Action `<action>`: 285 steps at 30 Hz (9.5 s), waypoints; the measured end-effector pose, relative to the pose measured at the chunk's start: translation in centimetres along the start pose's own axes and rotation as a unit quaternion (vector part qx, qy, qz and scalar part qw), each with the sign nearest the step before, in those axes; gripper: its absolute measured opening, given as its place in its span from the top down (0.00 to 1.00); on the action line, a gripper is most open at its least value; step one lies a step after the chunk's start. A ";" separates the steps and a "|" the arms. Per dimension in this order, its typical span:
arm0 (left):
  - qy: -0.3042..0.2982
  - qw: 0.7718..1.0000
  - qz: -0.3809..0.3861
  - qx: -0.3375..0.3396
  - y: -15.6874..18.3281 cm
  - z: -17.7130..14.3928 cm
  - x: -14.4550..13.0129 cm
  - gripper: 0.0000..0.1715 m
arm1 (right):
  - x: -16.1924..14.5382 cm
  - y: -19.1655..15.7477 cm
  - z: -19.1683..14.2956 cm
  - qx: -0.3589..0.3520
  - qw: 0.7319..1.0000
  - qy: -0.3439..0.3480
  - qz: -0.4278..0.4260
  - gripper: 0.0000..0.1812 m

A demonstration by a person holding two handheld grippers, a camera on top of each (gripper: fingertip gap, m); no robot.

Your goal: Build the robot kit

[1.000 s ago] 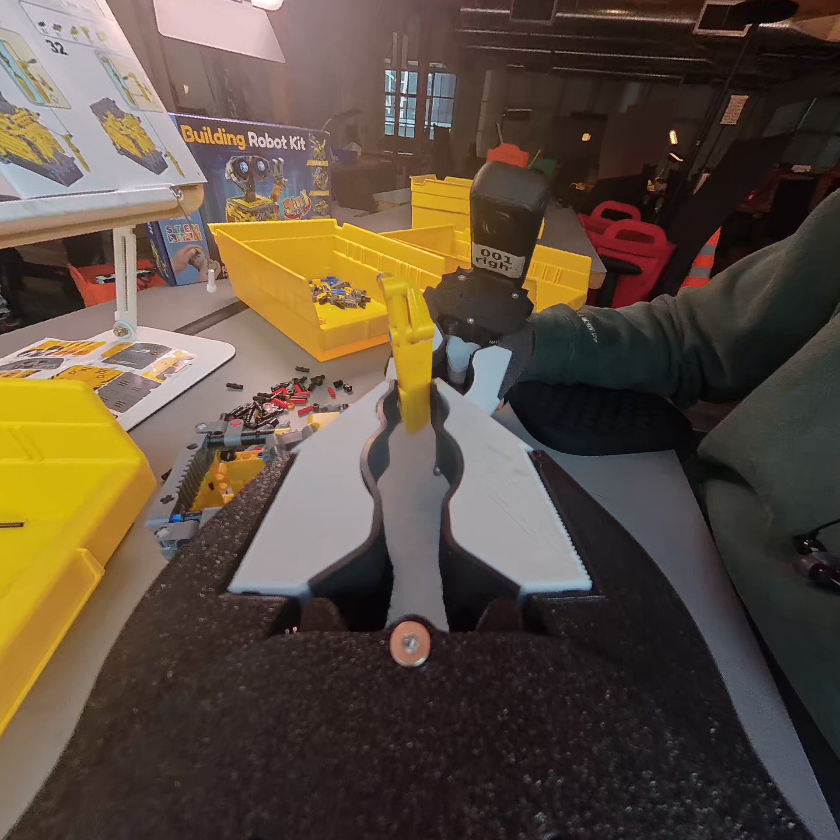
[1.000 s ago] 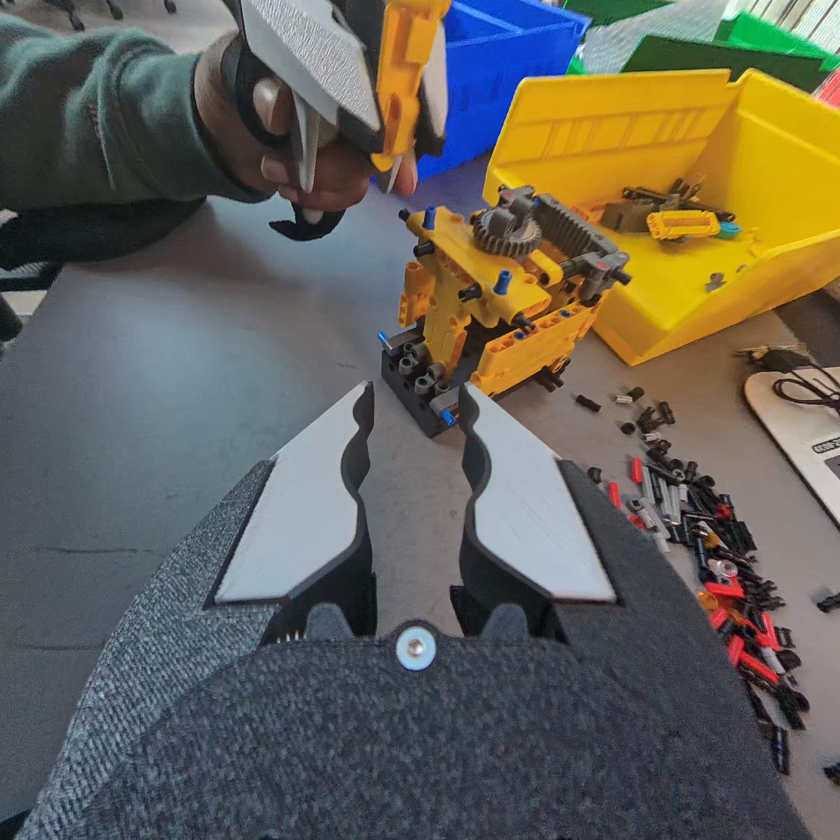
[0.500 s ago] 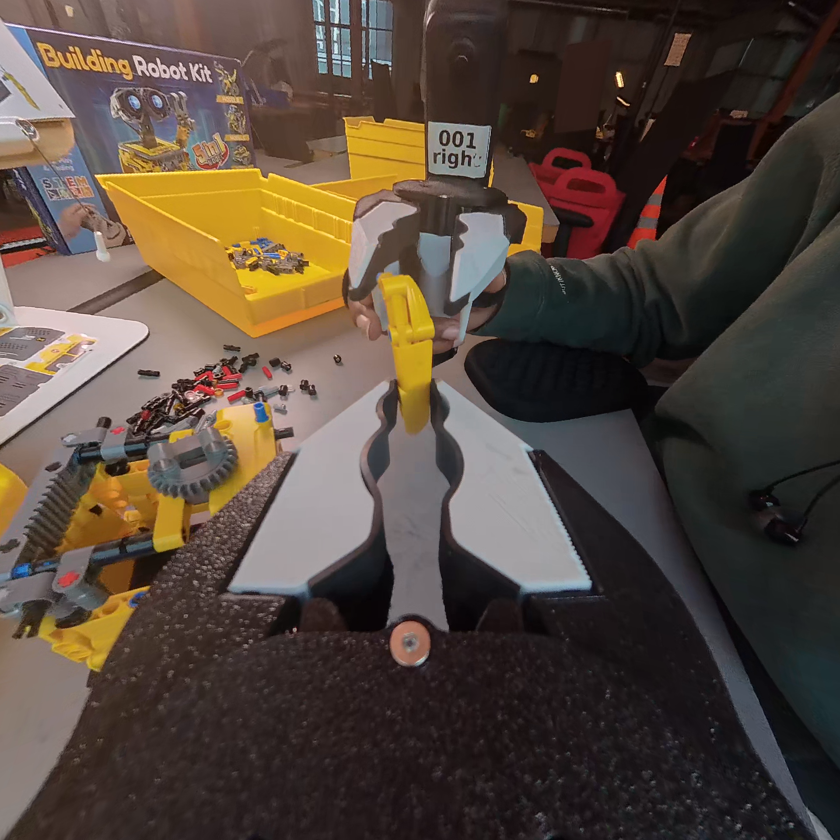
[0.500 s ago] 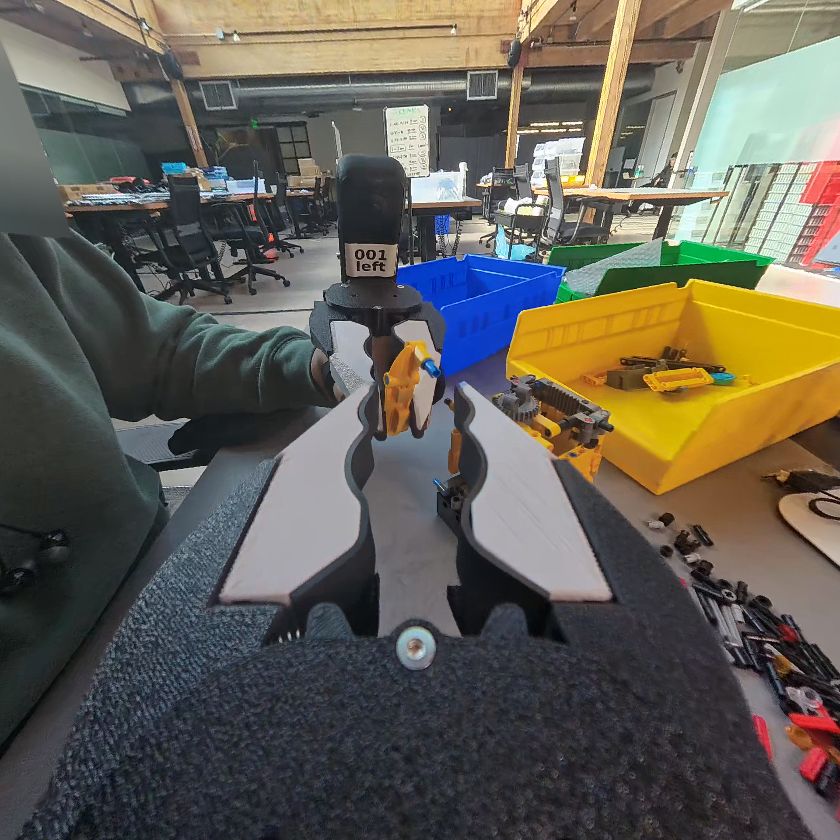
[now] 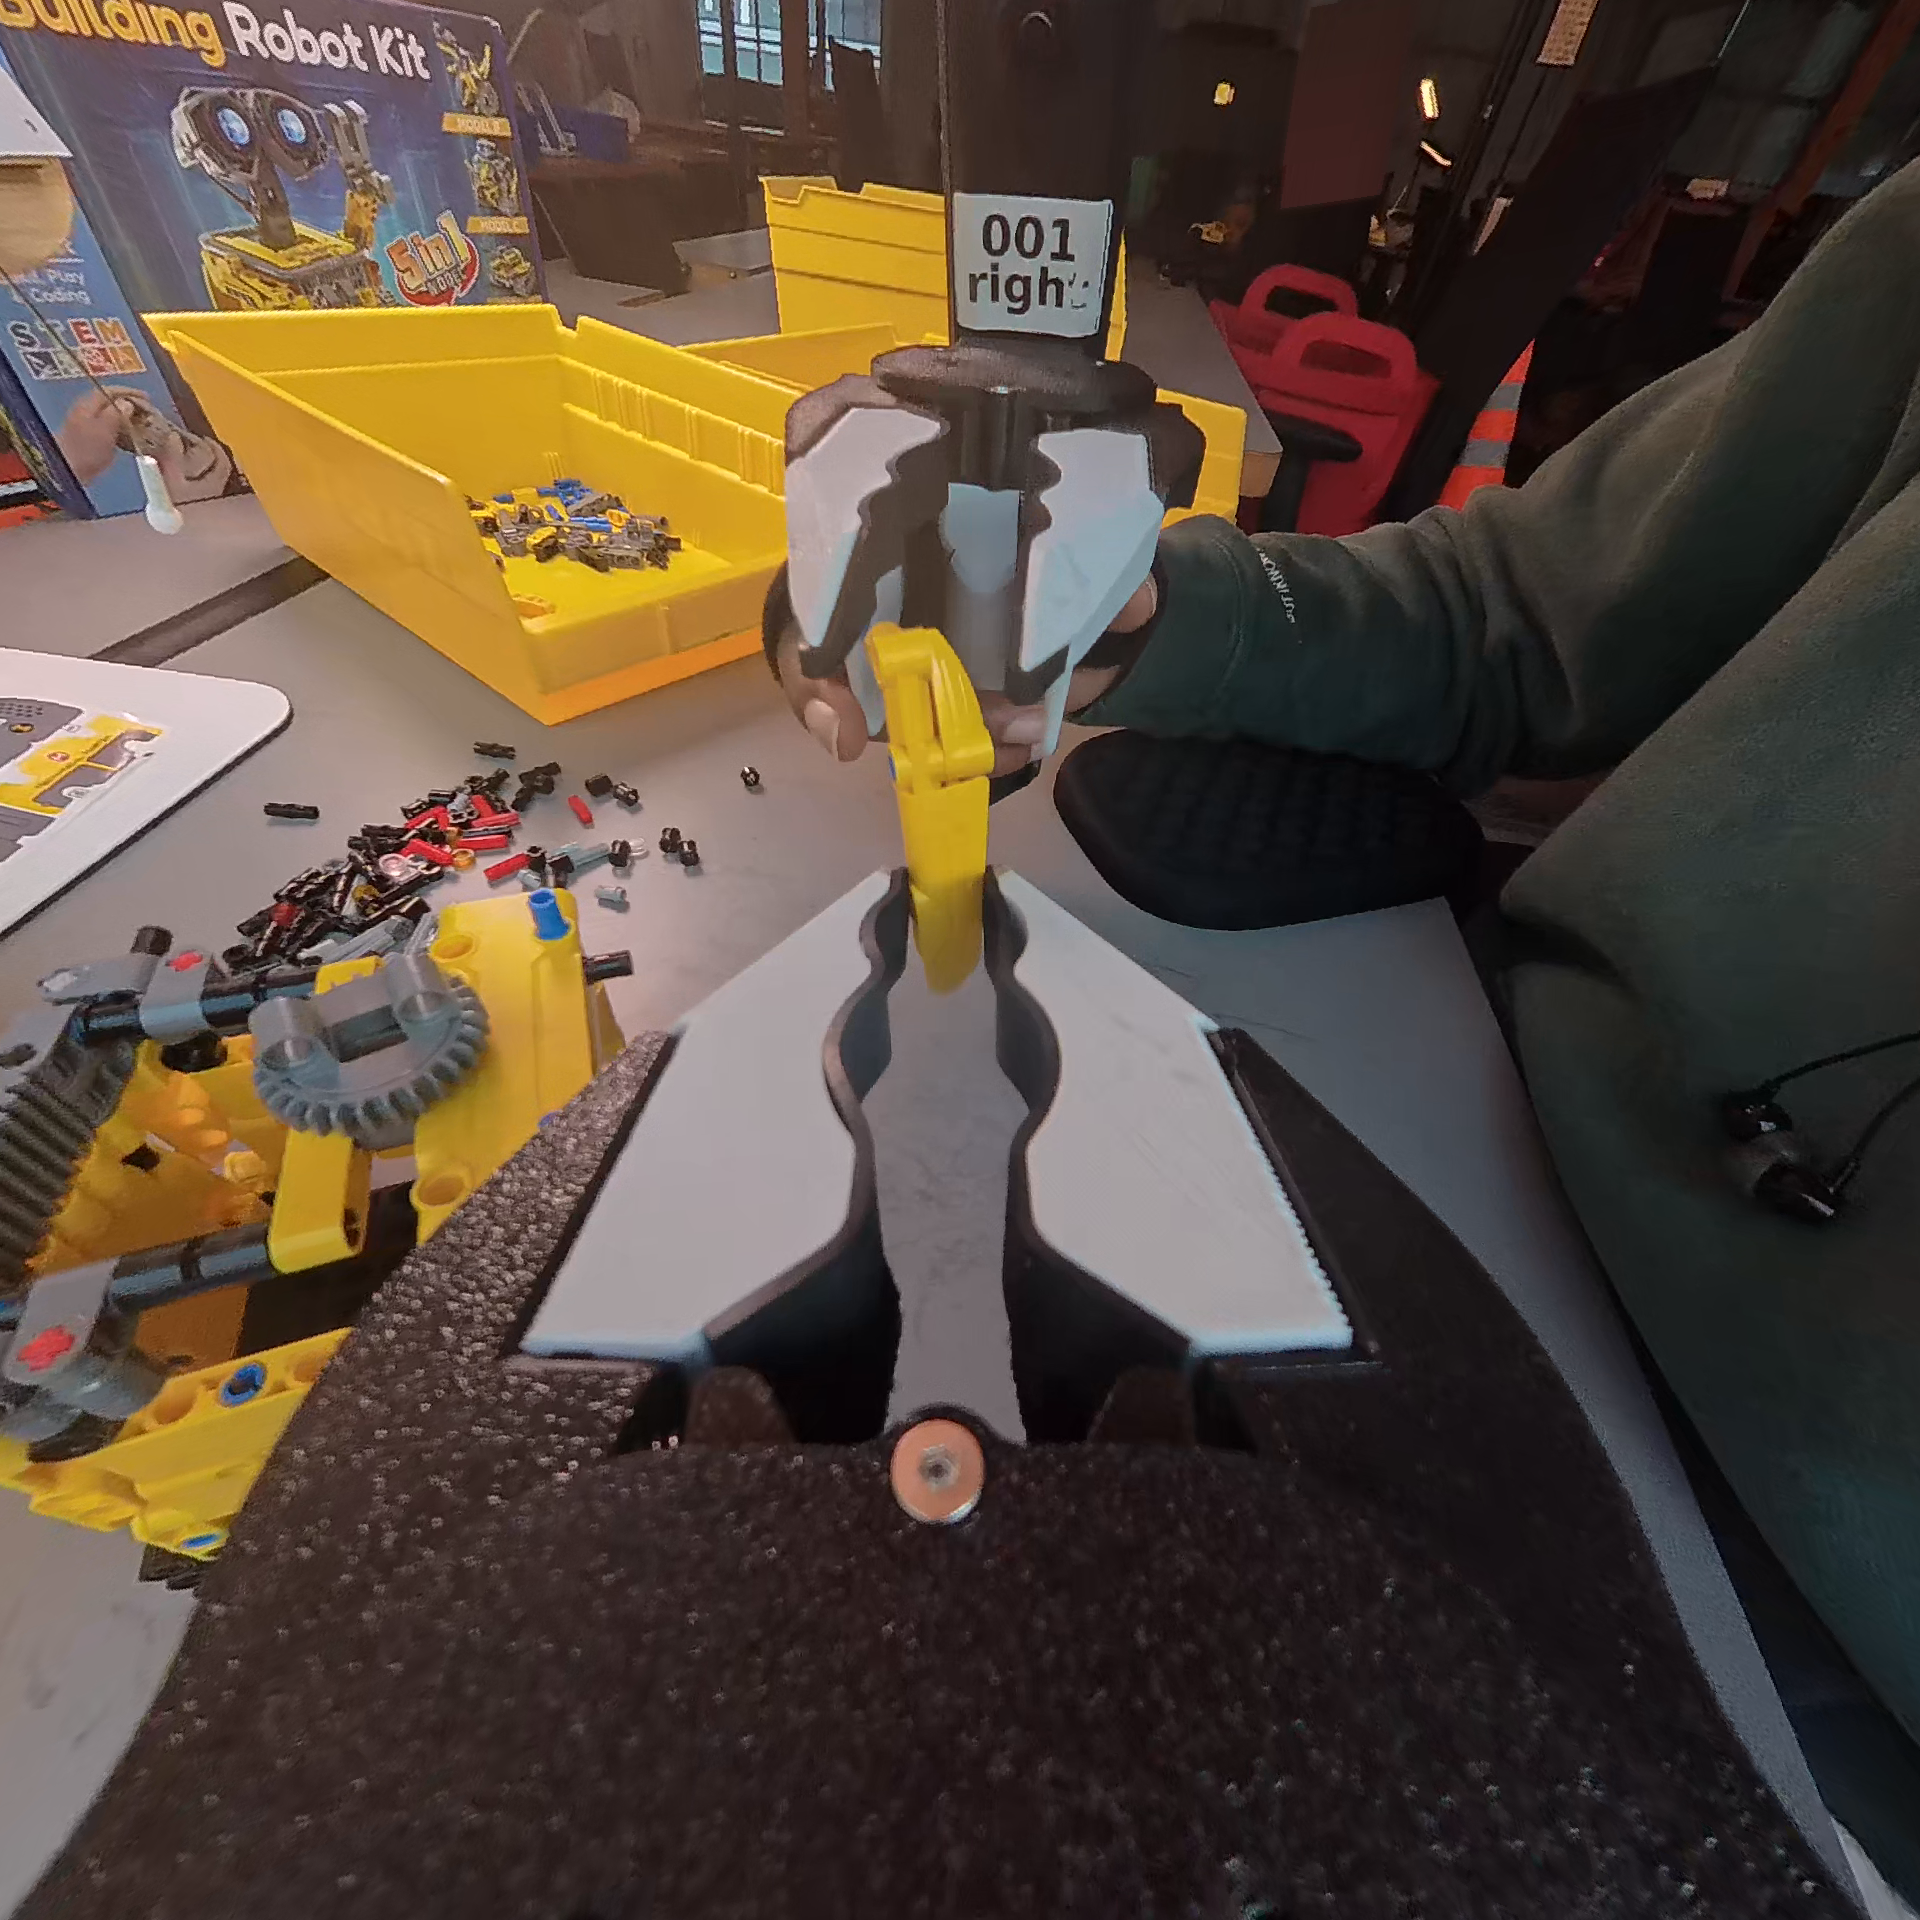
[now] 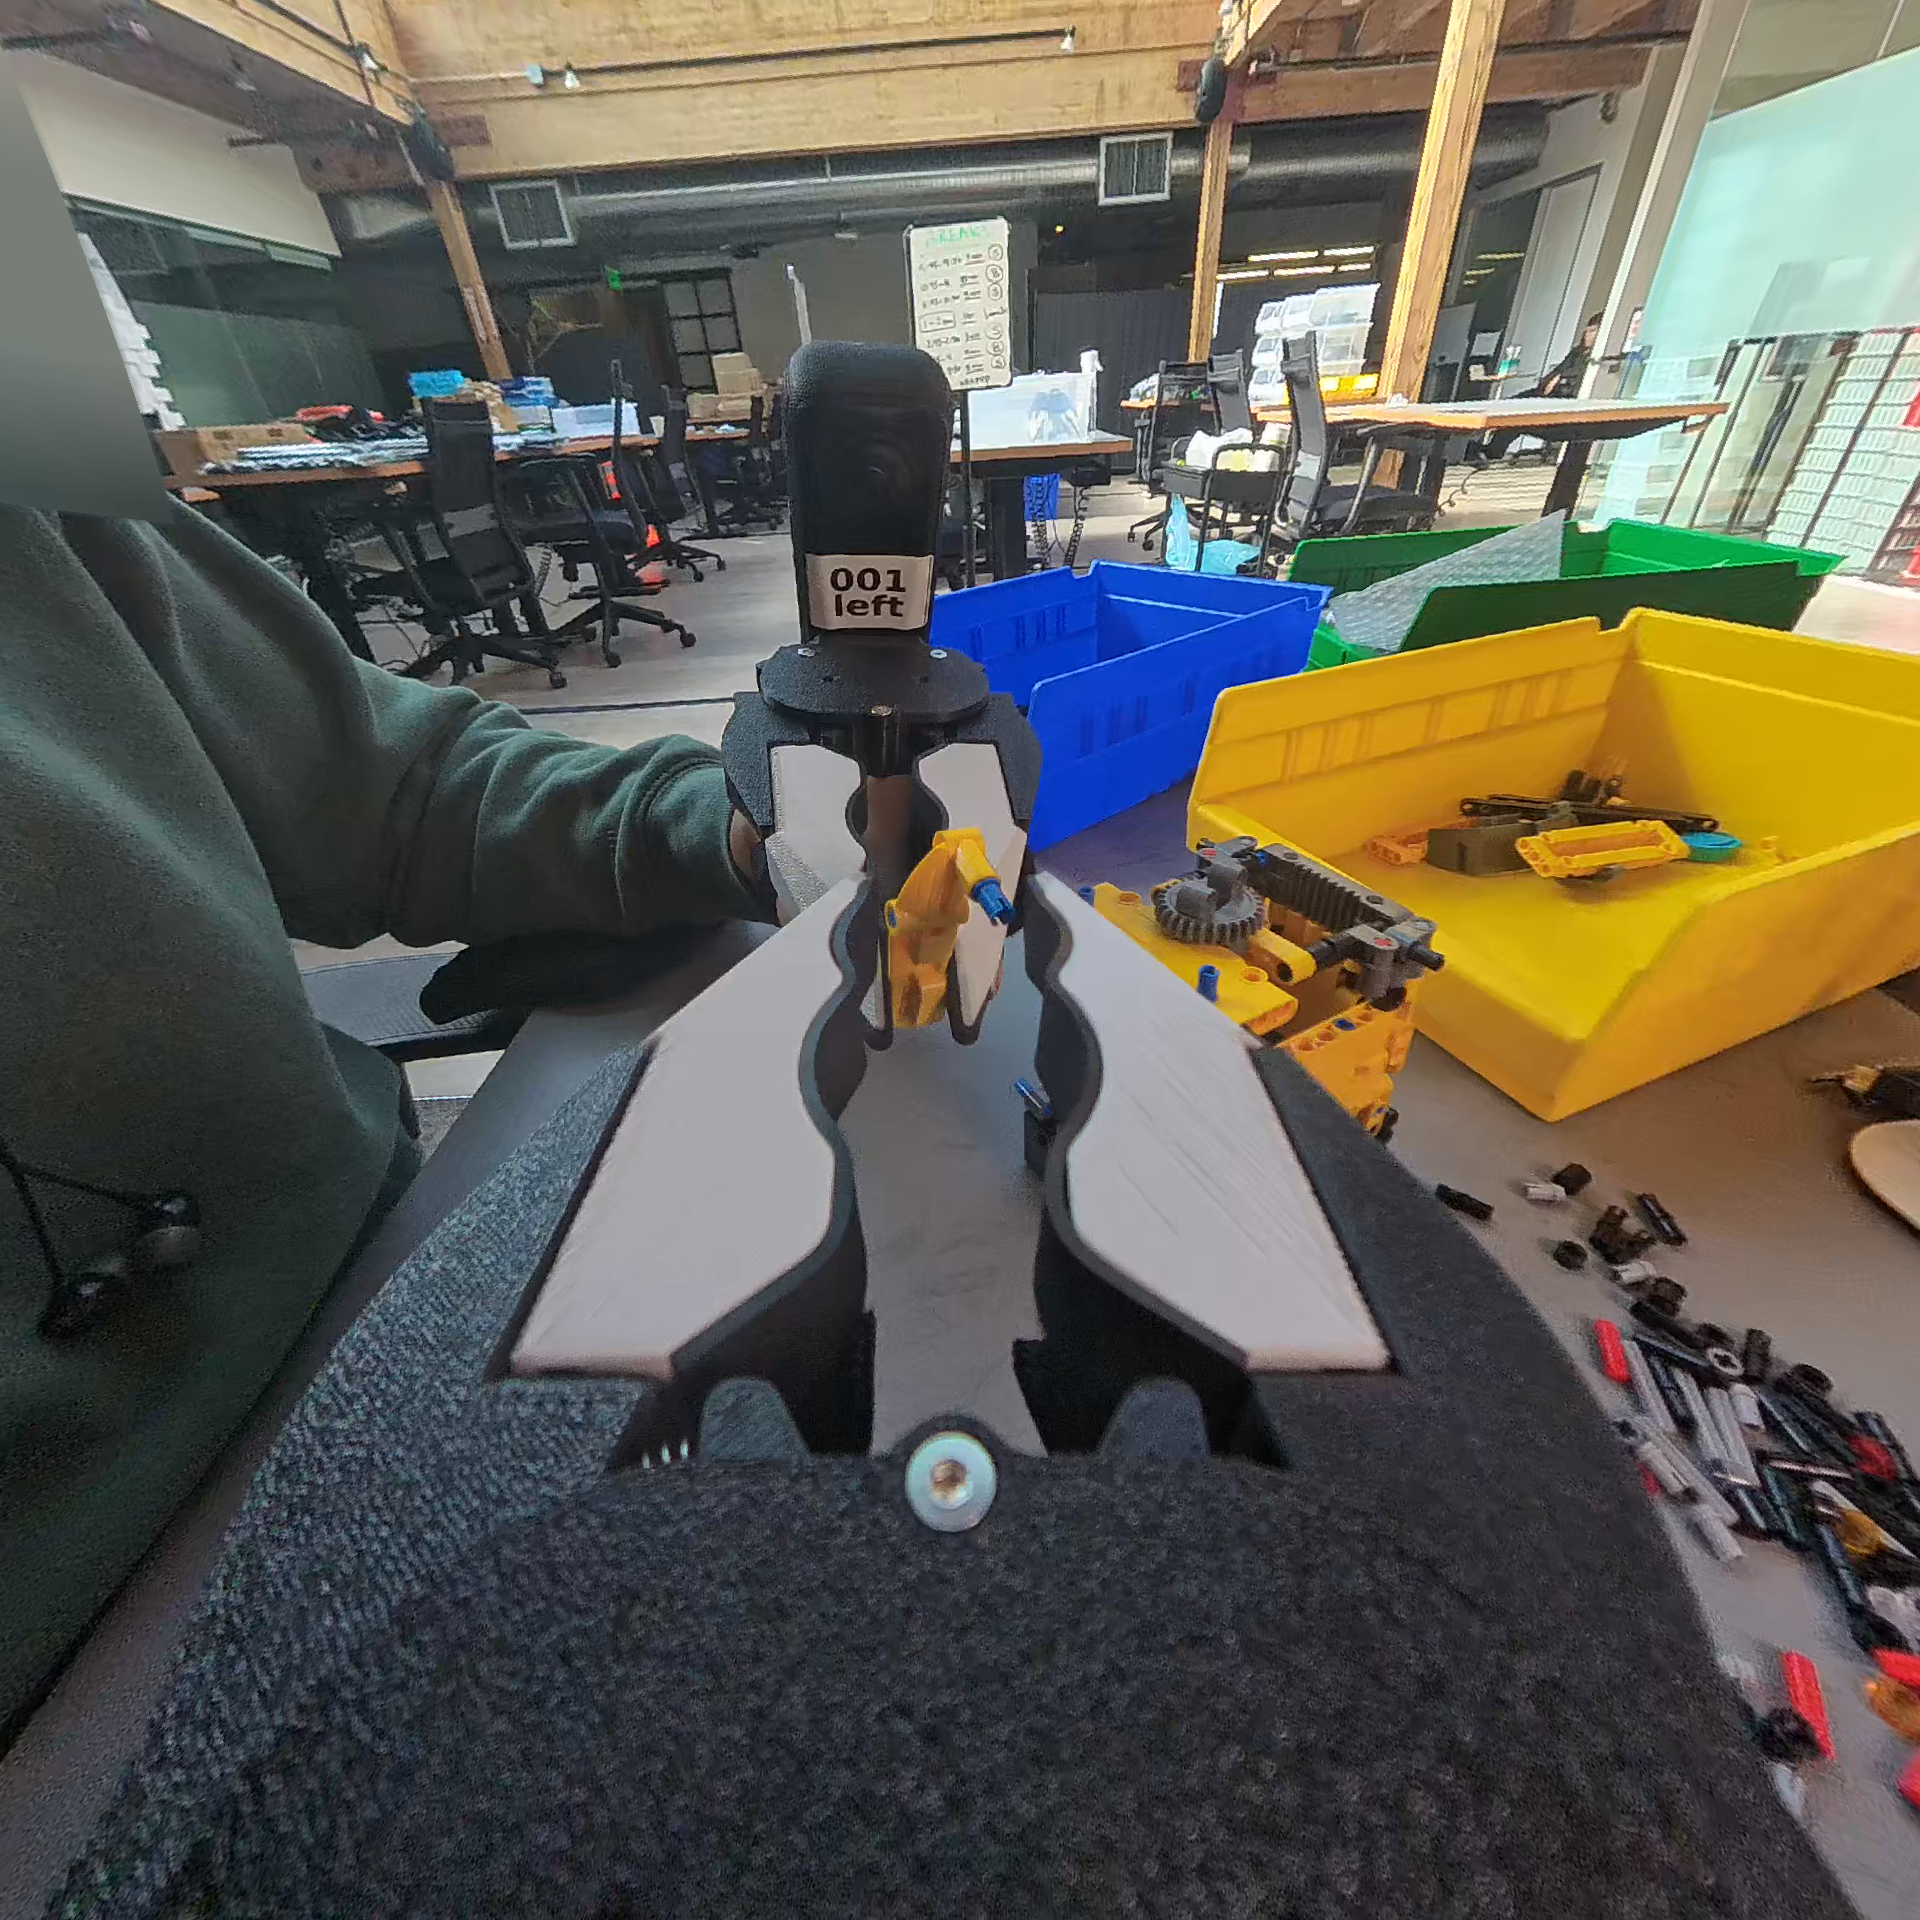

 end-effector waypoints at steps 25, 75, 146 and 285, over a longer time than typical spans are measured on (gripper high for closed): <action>-0.036 0.998 0.037 0.048 -0.7 0.4 -1.0 0.93 | -1.7 0.3 0.7 -0.008 0.999 -0.034 0.016 0.87; -0.056 0.974 -0.168 0.139 -10.3 -6.7 0.7 0.87 | -5.3 1.7 1.4 -0.193 0.965 -0.175 0.037 0.97; -0.089 0.988 -0.033 0.118 -4.9 -3.5 -1.9 0.65 | -5.1 2.1 -1.0 -0.092 0.960 -0.265 -0.004 0.97; 0.054 0.949 0.070 0.303 -8.8 -7.6 0.3 0.70 | 15.3 15.0 -25.0 -0.585 0.788 -0.131 -0.142 0.81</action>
Point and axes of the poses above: each gripper's, where its closed fingertips meet, z out along the fingers, x out of its top, y = z × x across the jaws, the point moved 4 cm from there along -z, back along the fingers, and after that the axes turned 7 degrees about -z, right-handed, at the moved point
